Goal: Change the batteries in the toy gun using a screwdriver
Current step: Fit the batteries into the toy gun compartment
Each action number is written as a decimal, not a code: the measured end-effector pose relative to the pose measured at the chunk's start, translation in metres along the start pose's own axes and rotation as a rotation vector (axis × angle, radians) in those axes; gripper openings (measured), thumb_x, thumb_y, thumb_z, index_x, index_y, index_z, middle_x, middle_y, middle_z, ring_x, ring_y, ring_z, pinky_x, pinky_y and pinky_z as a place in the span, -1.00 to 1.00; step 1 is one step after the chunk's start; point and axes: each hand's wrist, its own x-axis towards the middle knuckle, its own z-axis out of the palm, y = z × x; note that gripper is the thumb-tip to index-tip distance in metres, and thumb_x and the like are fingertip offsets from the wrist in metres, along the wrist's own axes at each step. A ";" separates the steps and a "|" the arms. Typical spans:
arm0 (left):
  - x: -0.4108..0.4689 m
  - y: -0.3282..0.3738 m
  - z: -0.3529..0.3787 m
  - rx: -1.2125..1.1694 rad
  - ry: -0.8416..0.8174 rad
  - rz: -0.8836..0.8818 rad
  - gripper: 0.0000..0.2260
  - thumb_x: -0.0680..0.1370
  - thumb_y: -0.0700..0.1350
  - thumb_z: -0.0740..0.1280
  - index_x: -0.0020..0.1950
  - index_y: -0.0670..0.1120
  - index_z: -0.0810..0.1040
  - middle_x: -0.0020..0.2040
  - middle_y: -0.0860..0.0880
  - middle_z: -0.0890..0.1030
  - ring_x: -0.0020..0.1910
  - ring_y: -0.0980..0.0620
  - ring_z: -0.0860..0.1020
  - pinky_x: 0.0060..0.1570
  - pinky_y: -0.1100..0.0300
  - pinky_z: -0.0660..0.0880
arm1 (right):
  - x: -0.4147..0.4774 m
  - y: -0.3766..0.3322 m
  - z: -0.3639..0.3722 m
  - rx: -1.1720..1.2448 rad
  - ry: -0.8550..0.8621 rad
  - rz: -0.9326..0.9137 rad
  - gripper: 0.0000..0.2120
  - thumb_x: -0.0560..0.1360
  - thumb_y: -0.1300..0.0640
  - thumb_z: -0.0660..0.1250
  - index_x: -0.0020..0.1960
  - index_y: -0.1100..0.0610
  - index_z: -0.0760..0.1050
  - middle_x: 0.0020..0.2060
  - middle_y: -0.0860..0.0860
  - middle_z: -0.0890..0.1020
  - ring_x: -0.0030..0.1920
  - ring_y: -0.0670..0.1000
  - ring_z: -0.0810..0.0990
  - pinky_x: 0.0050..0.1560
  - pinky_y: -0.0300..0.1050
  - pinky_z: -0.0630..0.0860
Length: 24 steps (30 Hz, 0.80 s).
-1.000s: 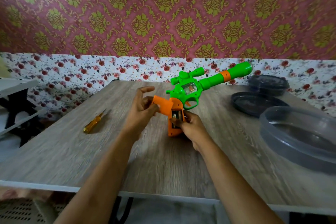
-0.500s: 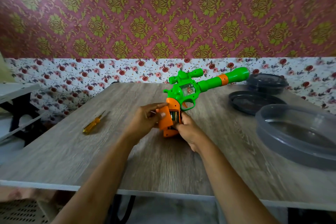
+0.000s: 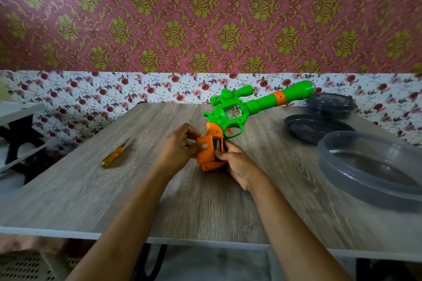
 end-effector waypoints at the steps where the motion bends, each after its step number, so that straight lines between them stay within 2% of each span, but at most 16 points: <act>1: 0.000 0.000 -0.001 0.014 0.001 0.004 -0.80 0.44 -0.30 0.43 -0.01 -0.21 0.46 -0.07 -0.13 0.55 -0.19 -0.02 0.58 -0.30 0.22 0.60 | -0.001 0.000 0.000 0.024 -0.010 -0.005 -0.62 0.54 0.37 0.13 0.32 0.14 0.38 0.18 0.14 0.53 0.19 0.06 0.47 0.36 0.06 0.34; 4: 0.000 0.001 -0.002 0.077 0.004 0.029 -0.82 0.43 -0.28 0.45 -0.04 -0.17 0.49 -0.09 -0.12 0.56 -0.18 -0.06 0.60 -0.22 0.10 0.61 | -0.001 0.000 -0.002 0.070 -0.017 -0.001 -0.62 0.56 0.33 0.12 0.37 0.16 0.34 0.19 0.10 0.52 0.22 0.06 0.46 0.40 0.09 0.30; 7: -0.001 0.002 -0.002 0.158 -0.006 0.049 -0.82 0.44 -0.23 0.45 -0.02 -0.15 0.52 -0.08 -0.05 0.57 -0.17 -0.01 0.60 -0.25 0.22 0.59 | 0.000 0.000 -0.003 0.096 -0.023 0.011 -0.63 0.56 0.32 0.14 0.35 0.17 0.36 0.18 0.11 0.53 0.22 0.06 0.46 0.39 0.09 0.30; 10: 0.000 0.002 -0.001 0.191 -0.012 0.026 -0.80 0.45 -0.21 0.45 0.03 -0.14 0.54 -0.03 -0.04 0.57 -0.11 -0.06 0.62 -0.17 0.11 0.61 | 0.000 0.001 -0.005 0.107 -0.012 0.020 -0.63 0.55 0.34 0.16 0.34 0.21 0.37 0.15 0.14 0.53 0.19 0.08 0.47 0.38 0.08 0.31; 12: -0.001 0.002 0.000 0.166 0.009 0.004 -0.77 0.44 -0.21 0.45 0.06 -0.13 0.54 -0.09 -0.02 0.55 -0.12 -0.07 0.60 -0.19 0.08 0.61 | 0.002 0.003 -0.006 0.113 -0.012 0.019 -0.62 0.54 0.35 0.17 0.34 0.22 0.37 0.21 0.19 0.52 0.19 0.09 0.47 0.38 0.09 0.32; 15: -0.002 0.001 0.003 0.107 0.089 -0.065 -0.67 0.42 -0.16 0.49 0.11 -0.11 0.47 -0.18 -0.03 0.52 -0.22 -0.02 0.56 -0.33 0.12 0.57 | 0.005 0.005 -0.008 0.122 -0.009 0.006 -0.60 0.52 0.36 0.20 0.35 0.22 0.36 0.26 0.21 0.50 0.24 0.12 0.47 0.38 0.09 0.32; 17: -0.002 0.001 0.005 0.066 0.118 -0.130 -0.66 0.41 -0.14 0.49 0.09 -0.17 0.45 -0.18 -0.10 0.52 -0.30 -0.02 0.54 -0.44 0.17 0.54 | 0.007 0.006 -0.008 0.109 -0.006 -0.006 -0.57 0.50 0.37 0.23 0.36 0.22 0.35 0.27 0.21 0.50 0.26 0.13 0.47 0.38 0.09 0.33; 20: -0.002 -0.001 0.007 0.038 0.114 -0.129 -0.75 0.44 -0.17 0.46 -0.03 -0.28 0.48 -0.21 -0.15 0.53 -0.38 0.00 0.52 -0.55 0.30 0.48 | 0.008 0.008 -0.008 0.069 0.009 -0.016 -0.56 0.50 0.34 0.26 0.36 0.21 0.36 0.26 0.20 0.52 0.28 0.14 0.47 0.38 0.09 0.34; 24: -0.002 -0.002 0.007 0.014 0.099 -0.105 -0.90 0.51 -0.26 0.37 -0.10 -0.26 0.48 -0.23 -0.11 0.51 -0.39 0.06 0.50 -0.49 0.39 0.48 | 0.008 0.009 -0.007 0.058 0.059 -0.006 -0.59 0.49 0.32 0.28 0.34 0.21 0.39 0.22 0.20 0.54 0.20 0.09 0.50 0.36 0.10 0.36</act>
